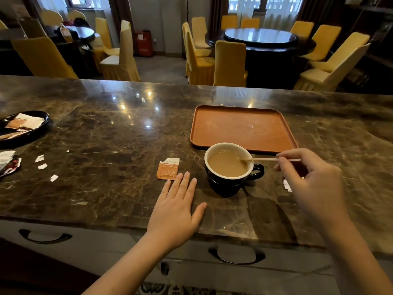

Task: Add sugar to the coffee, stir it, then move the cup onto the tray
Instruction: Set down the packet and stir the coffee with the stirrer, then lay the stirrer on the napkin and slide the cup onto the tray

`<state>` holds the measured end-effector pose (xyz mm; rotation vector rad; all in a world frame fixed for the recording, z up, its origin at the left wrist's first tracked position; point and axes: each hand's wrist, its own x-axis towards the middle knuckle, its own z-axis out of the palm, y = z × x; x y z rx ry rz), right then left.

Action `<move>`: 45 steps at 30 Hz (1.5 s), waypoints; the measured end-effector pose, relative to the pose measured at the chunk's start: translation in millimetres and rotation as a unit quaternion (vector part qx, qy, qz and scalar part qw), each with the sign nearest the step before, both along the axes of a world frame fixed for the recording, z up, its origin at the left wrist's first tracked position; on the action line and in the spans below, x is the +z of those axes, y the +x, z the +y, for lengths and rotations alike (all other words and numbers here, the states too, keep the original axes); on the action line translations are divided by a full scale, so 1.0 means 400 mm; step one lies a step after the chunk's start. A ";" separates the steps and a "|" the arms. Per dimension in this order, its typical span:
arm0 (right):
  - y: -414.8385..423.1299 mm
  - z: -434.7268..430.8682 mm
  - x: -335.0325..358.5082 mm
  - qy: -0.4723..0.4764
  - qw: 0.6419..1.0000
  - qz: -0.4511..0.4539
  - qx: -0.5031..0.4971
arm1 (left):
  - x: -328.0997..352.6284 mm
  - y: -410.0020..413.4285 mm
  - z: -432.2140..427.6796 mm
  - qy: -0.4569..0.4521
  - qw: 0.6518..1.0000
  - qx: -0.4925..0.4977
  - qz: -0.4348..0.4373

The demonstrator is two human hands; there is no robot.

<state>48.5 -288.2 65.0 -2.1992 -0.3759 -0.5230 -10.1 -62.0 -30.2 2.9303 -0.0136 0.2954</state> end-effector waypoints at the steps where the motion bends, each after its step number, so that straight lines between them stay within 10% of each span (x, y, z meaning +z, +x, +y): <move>1: -0.006 -0.008 0.001 -0.009 1.000 0.014 -0.002 | -0.002 0.000 0.001 0.000 1.000 -0.001 0.001; 16: -0.044 -0.076 -0.020 -0.265 0.958 0.106 -0.022 | -0.005 0.005 0.005 0.014 1.000 -0.003 0.005; 27: -0.031 -0.147 -0.042 -0.291 0.955 0.014 -0.062 | -0.007 0.005 0.004 0.007 1.000 -0.003 0.005; 45: -0.020 -0.174 -0.126 -0.231 0.932 0.108 -0.258 | -0.010 0.007 0.004 0.007 1.000 -0.003 0.002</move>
